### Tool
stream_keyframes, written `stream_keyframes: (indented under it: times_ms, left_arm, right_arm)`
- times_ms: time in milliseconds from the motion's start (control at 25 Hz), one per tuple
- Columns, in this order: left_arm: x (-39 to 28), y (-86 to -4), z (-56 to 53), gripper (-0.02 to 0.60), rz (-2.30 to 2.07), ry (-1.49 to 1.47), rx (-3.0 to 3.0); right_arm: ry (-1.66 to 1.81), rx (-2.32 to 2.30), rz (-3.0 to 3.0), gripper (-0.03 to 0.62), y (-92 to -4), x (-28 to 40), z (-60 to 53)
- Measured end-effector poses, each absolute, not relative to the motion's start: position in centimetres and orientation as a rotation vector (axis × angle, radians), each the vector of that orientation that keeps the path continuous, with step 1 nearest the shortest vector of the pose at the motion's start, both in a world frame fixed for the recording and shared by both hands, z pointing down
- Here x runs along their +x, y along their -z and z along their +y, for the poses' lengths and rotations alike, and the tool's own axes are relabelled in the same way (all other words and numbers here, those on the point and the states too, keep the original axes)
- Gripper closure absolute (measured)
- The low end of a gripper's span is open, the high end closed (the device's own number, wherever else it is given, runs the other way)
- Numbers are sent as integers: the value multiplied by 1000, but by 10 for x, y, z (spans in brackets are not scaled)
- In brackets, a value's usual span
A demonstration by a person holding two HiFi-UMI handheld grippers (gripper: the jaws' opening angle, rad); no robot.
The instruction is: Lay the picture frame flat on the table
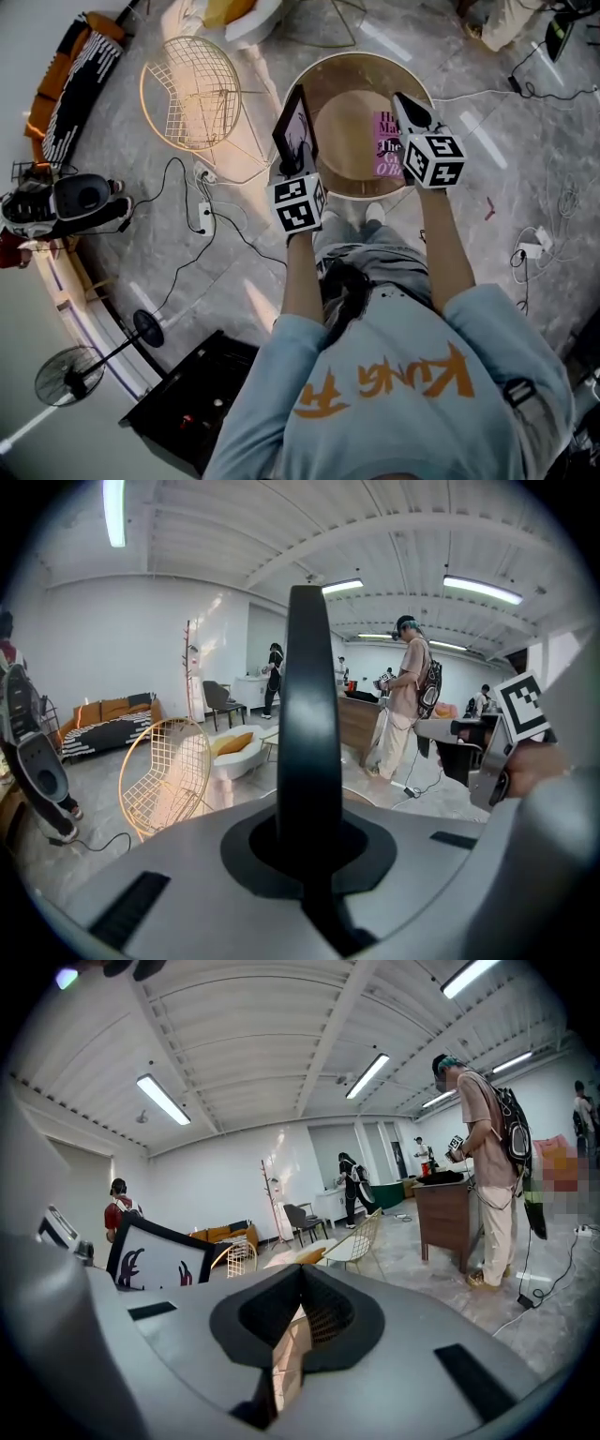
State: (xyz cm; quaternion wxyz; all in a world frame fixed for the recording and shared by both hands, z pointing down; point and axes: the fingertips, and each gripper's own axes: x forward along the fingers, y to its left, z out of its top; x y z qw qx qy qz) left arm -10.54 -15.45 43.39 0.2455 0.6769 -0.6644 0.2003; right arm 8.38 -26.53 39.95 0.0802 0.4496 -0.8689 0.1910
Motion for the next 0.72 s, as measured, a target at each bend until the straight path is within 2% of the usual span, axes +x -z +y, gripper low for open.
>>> stream_keyframes:
  times_ms: [720]
  left_arm:
    - [-132,-506,-214,555,-1607,-631,1813]
  right_arm:
    - [-749,1452,-2393,595,-486,81,-306]
